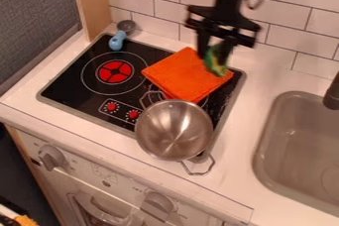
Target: Put the slice green bell pepper on the orange cloth
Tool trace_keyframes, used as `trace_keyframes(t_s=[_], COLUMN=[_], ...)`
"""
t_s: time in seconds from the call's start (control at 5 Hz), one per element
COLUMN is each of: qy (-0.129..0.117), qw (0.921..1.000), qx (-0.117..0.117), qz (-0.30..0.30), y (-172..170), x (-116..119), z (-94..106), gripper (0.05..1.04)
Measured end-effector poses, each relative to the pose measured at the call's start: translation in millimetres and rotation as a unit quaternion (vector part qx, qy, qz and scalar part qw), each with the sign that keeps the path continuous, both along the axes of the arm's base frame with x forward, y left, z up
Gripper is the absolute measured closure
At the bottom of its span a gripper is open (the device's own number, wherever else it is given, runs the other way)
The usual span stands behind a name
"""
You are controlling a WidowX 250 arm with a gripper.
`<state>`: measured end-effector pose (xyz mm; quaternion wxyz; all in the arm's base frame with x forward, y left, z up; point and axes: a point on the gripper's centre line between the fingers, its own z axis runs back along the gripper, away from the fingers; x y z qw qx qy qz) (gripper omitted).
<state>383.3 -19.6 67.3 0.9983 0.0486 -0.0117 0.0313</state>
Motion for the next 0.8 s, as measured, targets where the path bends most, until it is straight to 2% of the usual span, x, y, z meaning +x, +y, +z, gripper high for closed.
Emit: trace_keyframes(t_s=[0.2, 0.4, 0.6, 0.8], qy=[0.006, 0.022, 0.037, 0.042], qw=[0.9993, 0.9982, 0.9975, 0.9975], qx=[0.003, -0.006, -0.027, -0.041], qz=[0.036, 0.055, 0.054, 0.039], y=[35, 57, 56, 51], x=[-2, -6, -9, -10], z=[-1.1, -10.5, -16.8, -16.3], gripper=[0.649, 0.65, 0.555, 0.257])
